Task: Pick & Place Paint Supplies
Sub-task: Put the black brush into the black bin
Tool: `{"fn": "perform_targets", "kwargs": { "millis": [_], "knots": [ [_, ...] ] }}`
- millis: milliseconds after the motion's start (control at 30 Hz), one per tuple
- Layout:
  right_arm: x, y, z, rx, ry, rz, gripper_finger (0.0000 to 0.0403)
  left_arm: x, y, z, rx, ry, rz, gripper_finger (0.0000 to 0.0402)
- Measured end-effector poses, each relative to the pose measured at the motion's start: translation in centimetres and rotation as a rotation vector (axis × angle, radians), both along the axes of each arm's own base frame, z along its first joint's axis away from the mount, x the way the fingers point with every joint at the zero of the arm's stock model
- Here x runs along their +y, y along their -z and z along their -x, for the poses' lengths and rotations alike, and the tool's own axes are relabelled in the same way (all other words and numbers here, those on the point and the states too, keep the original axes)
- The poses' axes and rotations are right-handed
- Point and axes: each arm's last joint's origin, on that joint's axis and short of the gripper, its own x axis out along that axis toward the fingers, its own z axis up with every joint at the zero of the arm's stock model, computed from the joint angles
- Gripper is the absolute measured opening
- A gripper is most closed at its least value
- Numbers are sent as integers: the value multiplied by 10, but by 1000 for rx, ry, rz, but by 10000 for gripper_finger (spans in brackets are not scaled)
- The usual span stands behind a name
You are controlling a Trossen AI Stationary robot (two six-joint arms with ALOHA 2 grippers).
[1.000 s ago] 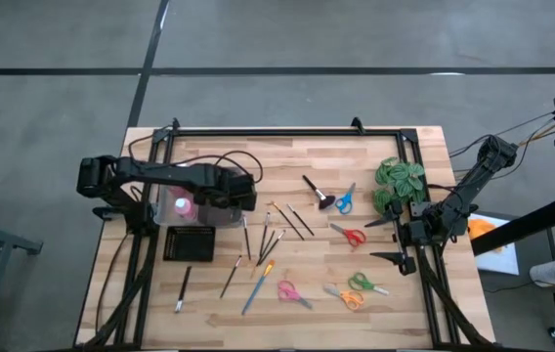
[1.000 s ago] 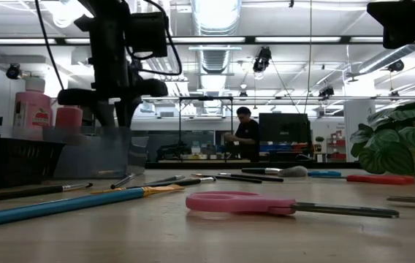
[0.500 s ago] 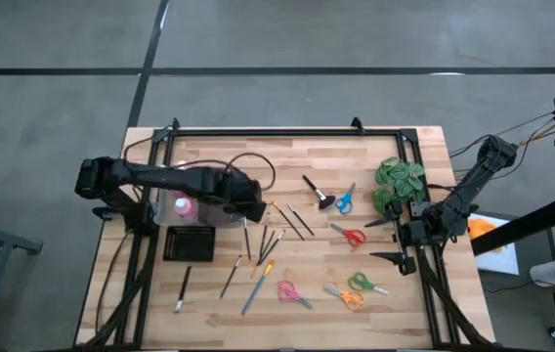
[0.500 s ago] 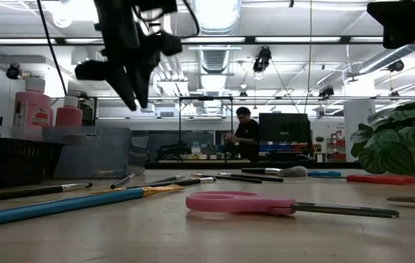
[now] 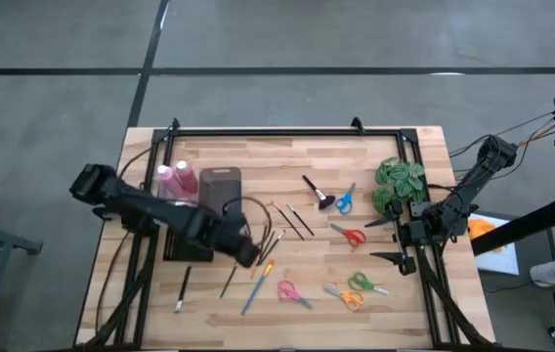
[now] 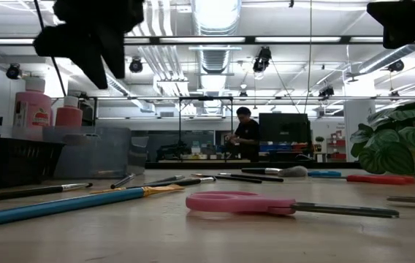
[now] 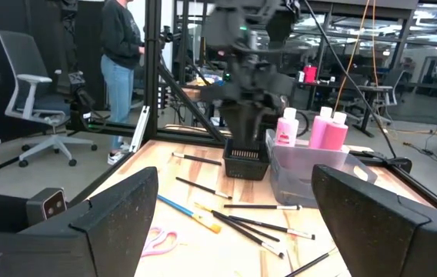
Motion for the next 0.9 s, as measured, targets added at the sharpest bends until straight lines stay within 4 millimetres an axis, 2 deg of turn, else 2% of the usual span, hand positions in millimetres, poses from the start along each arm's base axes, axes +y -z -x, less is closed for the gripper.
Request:
{"fn": "perform_targets", "kwargs": {
  "millis": [133,267,467,633,900],
  "knots": [
    [0,0,0,0,0,0,341,-21,4,4,-23,27,-29,170],
    [0,0,0,0,0,0,341,-33,16,3,8,-9,-27,170],
    [0,0,0,0,0,1,341,-40,44,-6,113,-16,-11,170],
    [0,0,0,0,0,0,341,-45,65,-10,225,-7,74,170],
    [0,0,0,0,0,1,341,-47,76,-9,280,38,111,170]
  ]
}}
